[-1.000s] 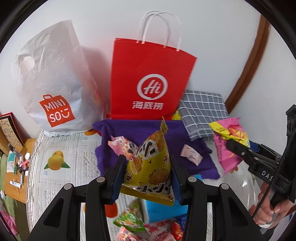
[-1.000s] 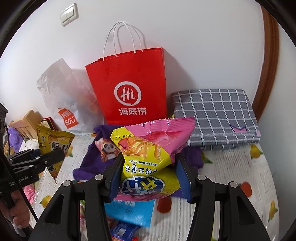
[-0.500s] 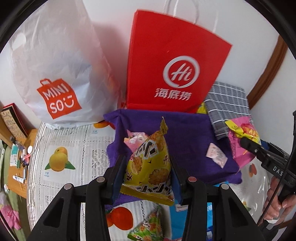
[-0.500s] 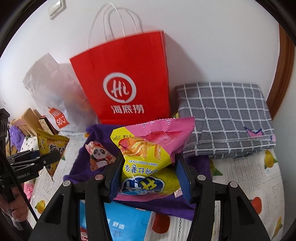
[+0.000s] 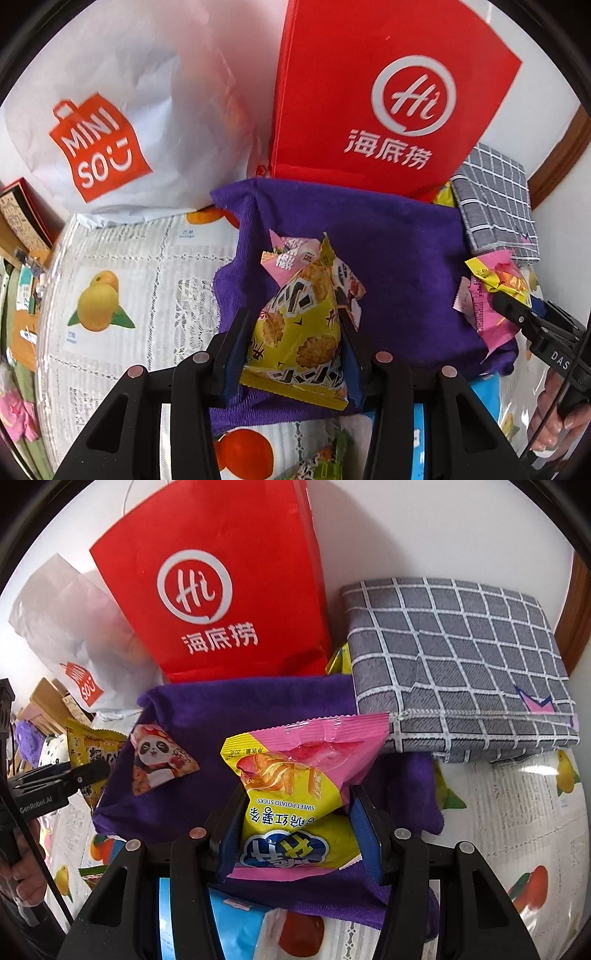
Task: Organize snacks
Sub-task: 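Open the left tool over the purple towel while the right tool releases the chip bag there, then move both tools back toward the remaining snacks by the blue tissue box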
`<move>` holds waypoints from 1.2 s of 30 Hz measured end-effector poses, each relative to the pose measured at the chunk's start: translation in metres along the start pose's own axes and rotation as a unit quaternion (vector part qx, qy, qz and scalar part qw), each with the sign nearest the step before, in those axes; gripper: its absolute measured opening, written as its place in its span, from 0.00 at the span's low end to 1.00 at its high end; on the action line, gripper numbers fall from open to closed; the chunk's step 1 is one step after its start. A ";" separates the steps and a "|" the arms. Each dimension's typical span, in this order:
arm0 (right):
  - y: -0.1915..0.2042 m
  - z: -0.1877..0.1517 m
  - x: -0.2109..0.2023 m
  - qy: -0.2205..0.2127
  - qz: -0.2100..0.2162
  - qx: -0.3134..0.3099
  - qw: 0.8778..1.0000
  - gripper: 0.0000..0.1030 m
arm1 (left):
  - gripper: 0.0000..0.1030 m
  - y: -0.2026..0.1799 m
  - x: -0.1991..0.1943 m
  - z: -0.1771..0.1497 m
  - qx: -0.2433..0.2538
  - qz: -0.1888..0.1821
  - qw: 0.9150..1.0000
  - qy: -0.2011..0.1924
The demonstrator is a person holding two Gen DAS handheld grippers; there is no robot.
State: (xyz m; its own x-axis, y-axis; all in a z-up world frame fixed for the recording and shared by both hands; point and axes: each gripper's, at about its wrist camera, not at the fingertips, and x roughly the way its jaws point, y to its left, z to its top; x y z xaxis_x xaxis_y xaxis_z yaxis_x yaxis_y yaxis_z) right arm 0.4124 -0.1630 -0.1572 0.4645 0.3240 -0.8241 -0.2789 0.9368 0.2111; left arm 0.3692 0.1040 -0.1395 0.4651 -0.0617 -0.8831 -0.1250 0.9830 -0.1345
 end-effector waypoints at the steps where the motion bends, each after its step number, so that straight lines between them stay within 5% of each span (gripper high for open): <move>1: 0.000 0.000 0.002 0.000 0.002 0.000 1.000 0.52 | 0.41 0.001 0.003 0.000 -0.002 -0.005 1.000 0.003; 12: 0.009 -0.005 0.020 0.014 -0.008 -0.024 1.000 0.55 | 0.41 0.008 0.024 -0.003 -0.044 -0.063 0.997 0.012; 17: 0.016 -0.006 0.010 -0.017 -0.014 -0.038 0.999 0.73 | 0.41 0.011 0.036 -0.004 -0.062 -0.081 0.994 0.026; 20: 0.020 -0.006 -0.004 -0.039 -0.017 -0.044 0.998 0.74 | 0.43 0.010 0.037 -0.001 -0.056 -0.076 0.995 0.035; 24: 0.020 -0.005 -0.026 -0.062 -0.018 -0.038 0.997 0.74 | 0.62 0.007 0.026 0.001 -0.042 -0.054 0.997 0.032; 36: 0.045 -0.043 -0.087 -0.108 -0.027 -0.040 0.993 0.73 | 0.63 0.007 -0.038 -0.019 -0.021 -0.044 0.999 -0.003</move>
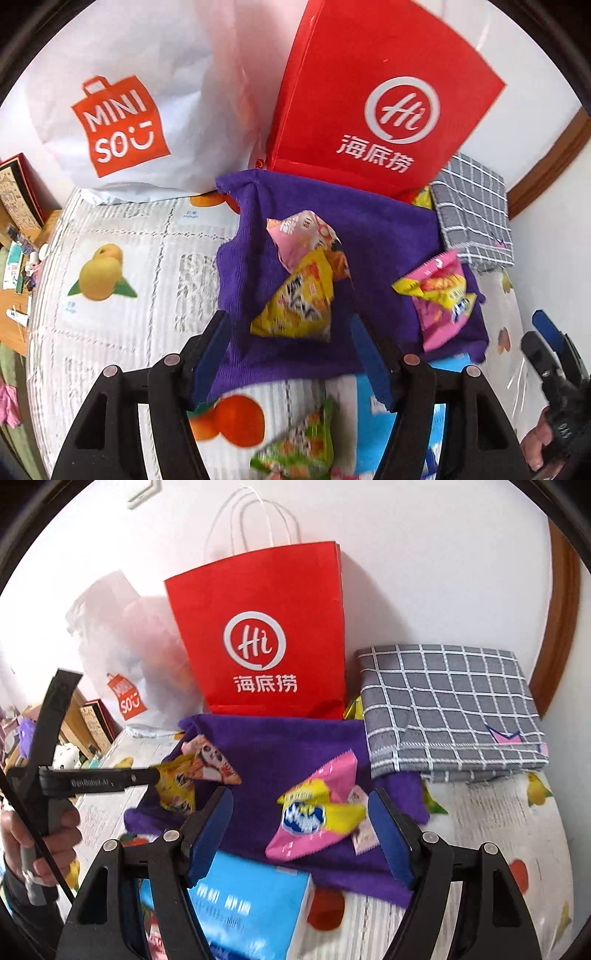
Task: Organize snacks
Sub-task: 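Move both tools back toward the remaining snacks by the blue tissue box, then grasp the blue wafer packet with the right tool while the left tool grasps the pink Lotso stick snack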
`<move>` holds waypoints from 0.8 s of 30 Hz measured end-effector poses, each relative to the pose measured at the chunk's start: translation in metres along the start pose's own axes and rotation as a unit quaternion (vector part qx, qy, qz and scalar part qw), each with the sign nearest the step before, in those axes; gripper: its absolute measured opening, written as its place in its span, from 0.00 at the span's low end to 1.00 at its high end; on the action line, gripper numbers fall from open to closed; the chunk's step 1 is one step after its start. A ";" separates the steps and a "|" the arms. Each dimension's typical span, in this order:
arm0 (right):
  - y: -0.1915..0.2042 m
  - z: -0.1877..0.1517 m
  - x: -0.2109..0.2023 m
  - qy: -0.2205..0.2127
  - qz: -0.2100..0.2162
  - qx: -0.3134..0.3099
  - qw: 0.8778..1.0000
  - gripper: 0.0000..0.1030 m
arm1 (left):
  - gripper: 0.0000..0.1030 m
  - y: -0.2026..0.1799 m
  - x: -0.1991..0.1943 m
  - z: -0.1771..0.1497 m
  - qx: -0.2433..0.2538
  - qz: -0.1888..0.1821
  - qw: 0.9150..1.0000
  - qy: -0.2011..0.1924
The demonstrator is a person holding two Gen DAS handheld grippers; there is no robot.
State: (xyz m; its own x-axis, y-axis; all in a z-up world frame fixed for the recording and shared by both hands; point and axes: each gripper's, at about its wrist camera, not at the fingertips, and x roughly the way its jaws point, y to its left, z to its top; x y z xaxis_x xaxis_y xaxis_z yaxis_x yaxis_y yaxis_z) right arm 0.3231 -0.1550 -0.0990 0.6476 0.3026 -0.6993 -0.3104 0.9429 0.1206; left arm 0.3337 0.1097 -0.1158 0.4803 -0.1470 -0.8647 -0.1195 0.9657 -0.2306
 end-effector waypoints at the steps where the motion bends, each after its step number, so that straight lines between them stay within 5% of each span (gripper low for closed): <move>1: 0.003 -0.005 -0.005 0.002 -0.010 -0.002 1.000 0.71 | 0.63 0.000 -0.003 -0.002 0.002 -0.001 1.000 -0.002; 7: 0.017 -0.043 -0.027 0.019 -0.020 -0.010 1.000 0.64 | 0.63 0.000 -0.037 -0.026 0.015 -0.005 1.000 -0.018; 13: 0.028 -0.082 -0.039 0.065 0.034 0.013 0.997 0.61 | 0.63 0.001 -0.062 -0.054 0.021 -0.018 0.999 -0.023; 19: 0.045 -0.106 -0.018 0.112 0.046 0.039 0.992 0.62 | 0.63 0.006 -0.076 -0.079 0.029 -0.013 0.999 -0.020; 24: 0.052 -0.116 0.016 0.155 0.017 0.055 0.986 0.62 | 0.63 0.018 -0.083 -0.093 0.025 -0.011 0.999 -0.022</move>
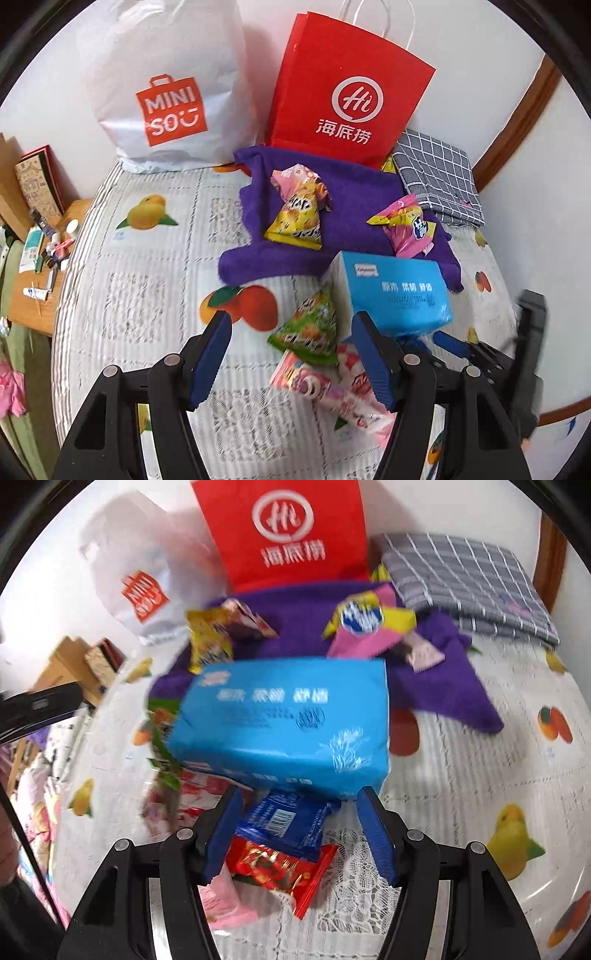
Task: Organize snacks
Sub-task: 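Grasp the blue wafer packet with the right tool while the left tool grasps the pink Lotso stick snack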
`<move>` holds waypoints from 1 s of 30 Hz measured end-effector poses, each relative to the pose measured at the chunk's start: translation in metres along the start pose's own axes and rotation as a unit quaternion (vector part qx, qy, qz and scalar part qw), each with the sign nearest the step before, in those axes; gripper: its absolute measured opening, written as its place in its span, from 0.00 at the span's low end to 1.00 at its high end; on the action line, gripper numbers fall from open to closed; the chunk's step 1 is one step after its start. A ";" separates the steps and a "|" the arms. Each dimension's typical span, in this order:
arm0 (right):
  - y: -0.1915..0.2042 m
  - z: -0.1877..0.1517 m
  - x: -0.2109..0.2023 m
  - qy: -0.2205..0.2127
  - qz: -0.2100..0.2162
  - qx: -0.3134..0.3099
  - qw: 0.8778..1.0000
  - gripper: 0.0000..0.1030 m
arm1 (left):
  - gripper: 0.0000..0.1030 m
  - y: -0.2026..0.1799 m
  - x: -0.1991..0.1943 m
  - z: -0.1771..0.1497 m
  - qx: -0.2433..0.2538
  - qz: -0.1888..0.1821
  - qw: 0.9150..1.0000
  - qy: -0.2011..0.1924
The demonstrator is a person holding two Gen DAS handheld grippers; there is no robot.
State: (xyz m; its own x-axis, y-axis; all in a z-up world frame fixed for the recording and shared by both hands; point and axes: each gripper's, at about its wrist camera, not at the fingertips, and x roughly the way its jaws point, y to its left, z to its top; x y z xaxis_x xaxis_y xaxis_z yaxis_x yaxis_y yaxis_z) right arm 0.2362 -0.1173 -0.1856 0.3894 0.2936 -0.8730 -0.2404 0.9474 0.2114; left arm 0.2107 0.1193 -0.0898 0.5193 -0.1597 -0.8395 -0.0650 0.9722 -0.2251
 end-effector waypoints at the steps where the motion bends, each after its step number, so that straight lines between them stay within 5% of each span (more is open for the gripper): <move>1: 0.000 0.000 0.004 0.007 0.001 0.003 1.000 0.62 | 0.63 0.003 -0.001 -0.002 -0.003 0.000 1.000 0.000; 4: 0.001 -0.001 0.019 0.029 0.009 0.016 0.999 0.61 | 0.63 0.009 -0.003 -0.009 -0.011 0.001 1.000 0.001; 6: 0.002 -0.005 0.024 0.033 -0.004 0.013 0.999 0.51 | 0.63 0.012 -0.004 -0.013 -0.014 0.001 1.000 0.003; 8: 0.005 -0.009 0.022 0.040 0.002 -0.005 0.999 0.27 | 0.63 0.014 -0.004 -0.016 -0.015 0.002 1.000 0.004; 17: -0.011 -0.031 -0.031 -0.028 0.019 -0.014 0.999 0.20 | 0.63 0.010 0.003 -0.040 -0.021 -0.002 1.000 0.017; 30: -0.052 -0.078 -0.078 -0.108 -0.043 -0.022 0.993 0.16 | 0.63 -0.015 0.042 -0.092 -0.048 -0.052 0.995 0.076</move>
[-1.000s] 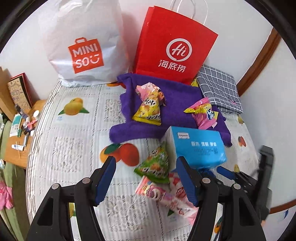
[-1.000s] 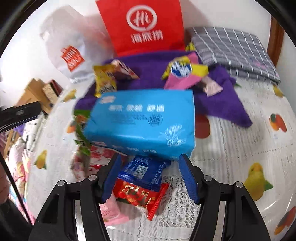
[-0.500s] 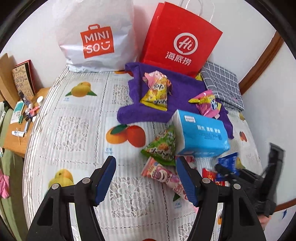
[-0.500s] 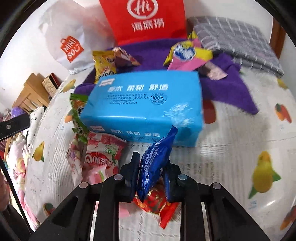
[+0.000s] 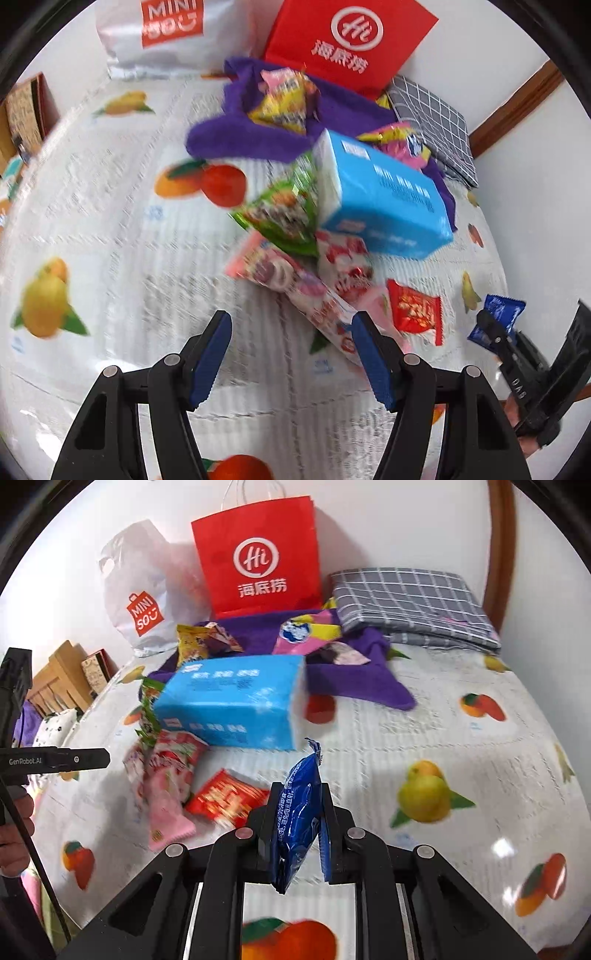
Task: Organize snacks
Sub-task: 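Grasp the blue wafer packet with the right tool while the left tool grasps the pink Lotso stick snack, then carry the pink stick snack with the left tool while the right tool carries the blue packet to the towel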
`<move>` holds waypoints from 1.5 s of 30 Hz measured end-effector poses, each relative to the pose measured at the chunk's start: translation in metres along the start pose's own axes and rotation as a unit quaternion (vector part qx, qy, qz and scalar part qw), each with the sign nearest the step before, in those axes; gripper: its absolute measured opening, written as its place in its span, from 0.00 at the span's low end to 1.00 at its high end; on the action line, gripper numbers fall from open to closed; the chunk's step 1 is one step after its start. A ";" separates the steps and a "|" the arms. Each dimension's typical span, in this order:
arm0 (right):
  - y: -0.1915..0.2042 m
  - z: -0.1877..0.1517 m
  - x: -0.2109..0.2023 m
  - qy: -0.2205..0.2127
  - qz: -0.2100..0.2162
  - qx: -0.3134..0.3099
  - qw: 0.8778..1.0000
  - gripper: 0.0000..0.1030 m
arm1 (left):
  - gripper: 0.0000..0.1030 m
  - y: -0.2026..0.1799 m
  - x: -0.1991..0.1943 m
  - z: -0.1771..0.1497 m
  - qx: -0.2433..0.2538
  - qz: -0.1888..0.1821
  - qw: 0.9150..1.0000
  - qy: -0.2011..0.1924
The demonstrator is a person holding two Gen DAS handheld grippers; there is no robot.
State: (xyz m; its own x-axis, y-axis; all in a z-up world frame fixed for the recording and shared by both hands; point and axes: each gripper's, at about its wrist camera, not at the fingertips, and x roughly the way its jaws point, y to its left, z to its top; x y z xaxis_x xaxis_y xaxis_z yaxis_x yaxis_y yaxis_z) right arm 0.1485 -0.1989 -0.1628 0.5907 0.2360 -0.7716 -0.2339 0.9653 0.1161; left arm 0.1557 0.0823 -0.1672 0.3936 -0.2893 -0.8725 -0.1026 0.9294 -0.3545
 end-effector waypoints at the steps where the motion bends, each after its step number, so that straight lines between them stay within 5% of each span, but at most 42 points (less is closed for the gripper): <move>1: -0.003 -0.004 0.000 -0.002 -0.003 0.000 1.000 0.16 | 0.63 -0.001 0.003 -0.001 -0.005 -0.010 1.000 0.003; 6: -0.011 -0.023 0.003 -0.001 -0.011 -0.002 1.000 0.16 | 0.62 -0.007 0.017 -0.003 -0.040 -0.048 0.998 0.005; 10: -0.016 -0.032 0.008 0.000 -0.010 0.006 1.000 0.16 | 0.58 -0.013 0.029 -0.001 -0.054 -0.044 0.998 0.007; 12: -0.017 -0.035 0.011 0.000 -0.012 0.009 1.000 0.16 | 0.39 -0.015 0.030 0.000 -0.054 -0.030 0.998 -0.001; 17: -0.019 -0.036 0.012 -0.009 -0.013 0.018 1.000 0.16 | 0.21 -0.017 0.029 0.003 -0.036 0.001 0.999 0.010; 22: -0.021 -0.035 0.019 -0.012 -0.023 0.023 0.999 0.17 | 0.21 -0.014 0.014 -0.004 -0.005 0.057 0.998 0.015; 26: -0.022 -0.034 0.028 -0.010 -0.034 0.025 0.999 0.18 | 0.22 -0.007 0.003 -0.014 0.038 0.141 0.989 0.007; 29: -0.026 -0.033 0.031 -0.002 -0.028 0.030 0.999 0.19 | 0.27 -0.004 0.002 -0.015 0.049 0.169 0.984 -0.005; 32: -0.027 -0.032 0.032 -0.001 -0.032 0.028 0.999 0.19 | 0.43 0.002 0.004 -0.015 0.048 0.172 0.984 -0.023; 34: -0.025 -0.032 0.033 -0.002 -0.037 0.022 0.999 0.19 | 0.44 0.006 0.005 -0.015 0.044 0.168 0.984 -0.043; 37: -0.022 -0.032 0.034 -0.001 -0.045 0.011 0.999 0.19 | 0.21 0.010 0.008 -0.013 0.037 0.175 0.981 -0.071; 42: -0.016 -0.032 0.036 -0.002 -0.064 -0.007 0.998 0.20 | 0.17 0.020 0.006 -0.018 0.056 0.150 0.982 -0.101; 45: -0.016 -0.033 0.036 -0.005 -0.065 -0.007 0.998 0.20 | 0.20 0.016 0.009 -0.025 0.075 0.165 0.975 -0.127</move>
State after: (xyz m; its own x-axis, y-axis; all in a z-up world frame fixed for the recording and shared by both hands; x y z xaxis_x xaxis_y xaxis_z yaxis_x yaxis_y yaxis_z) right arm 0.1482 -0.2095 -0.2128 0.6240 0.1105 -0.7735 -0.1658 0.9861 0.0070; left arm 0.1342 0.0885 -0.1890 0.5772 0.0797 -0.8127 -0.1354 0.9908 0.0010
